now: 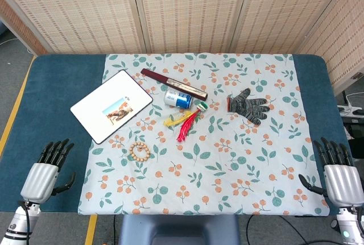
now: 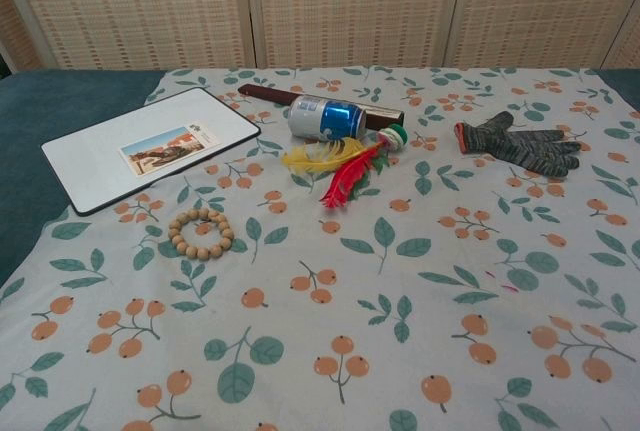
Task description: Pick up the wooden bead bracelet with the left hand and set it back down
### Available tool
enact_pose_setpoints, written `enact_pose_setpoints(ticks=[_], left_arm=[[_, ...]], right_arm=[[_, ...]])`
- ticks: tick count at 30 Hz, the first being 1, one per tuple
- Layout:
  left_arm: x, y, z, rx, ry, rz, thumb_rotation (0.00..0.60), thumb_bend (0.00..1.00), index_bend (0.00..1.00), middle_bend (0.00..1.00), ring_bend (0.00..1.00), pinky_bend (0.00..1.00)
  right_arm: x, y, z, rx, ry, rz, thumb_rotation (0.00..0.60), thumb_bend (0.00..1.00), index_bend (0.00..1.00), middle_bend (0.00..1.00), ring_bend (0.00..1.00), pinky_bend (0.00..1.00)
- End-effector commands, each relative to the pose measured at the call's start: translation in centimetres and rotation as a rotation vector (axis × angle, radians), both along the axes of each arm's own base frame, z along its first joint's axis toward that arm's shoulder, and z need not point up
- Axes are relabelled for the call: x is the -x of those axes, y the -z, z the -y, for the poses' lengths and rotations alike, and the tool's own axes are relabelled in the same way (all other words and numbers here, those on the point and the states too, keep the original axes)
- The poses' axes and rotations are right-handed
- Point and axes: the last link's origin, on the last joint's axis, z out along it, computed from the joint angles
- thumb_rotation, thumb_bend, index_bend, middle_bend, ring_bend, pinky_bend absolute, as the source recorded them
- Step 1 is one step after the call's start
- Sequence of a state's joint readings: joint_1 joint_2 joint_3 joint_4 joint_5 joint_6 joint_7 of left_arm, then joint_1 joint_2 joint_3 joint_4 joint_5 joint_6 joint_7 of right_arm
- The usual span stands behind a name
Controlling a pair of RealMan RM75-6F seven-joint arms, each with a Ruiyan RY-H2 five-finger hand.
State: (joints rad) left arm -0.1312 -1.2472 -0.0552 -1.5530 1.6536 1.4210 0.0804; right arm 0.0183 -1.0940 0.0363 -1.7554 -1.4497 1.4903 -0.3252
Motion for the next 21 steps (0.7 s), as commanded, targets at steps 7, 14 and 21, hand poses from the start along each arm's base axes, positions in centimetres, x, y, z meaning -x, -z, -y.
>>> enact_pose_setpoints(ticks=[7,14,21], left_arm=[[-1.7,3.3,-0.7,0.178,0.064,0.016,0.6,0.51,0.03,0.14,0.05,0.0],[-3.8,7.6,-3.7,0.263,0.124,-0.097,0.6,0.51,0.18,0.19,0.06,0.0],[-4.5,10.7,-5.4,0.271,0.114,-0.18,0.6,0.51,0.12,0.24,0.07,0.0]], right_arm=[[-0.2,0.2,-0.1,-0.014,-0.005,0.016,0.312,0.2,0.0,0.0,0.0,0.0],[-0.1,0.7,0.2,-0.039,-0.005,0.026,0.311,0.2,0.0,0.0,0.0,0.0],[0.0,0.7,0.3,-0.042,0.002,0.027,0.311,0.2,0.0,0.0,0.0,0.0]])
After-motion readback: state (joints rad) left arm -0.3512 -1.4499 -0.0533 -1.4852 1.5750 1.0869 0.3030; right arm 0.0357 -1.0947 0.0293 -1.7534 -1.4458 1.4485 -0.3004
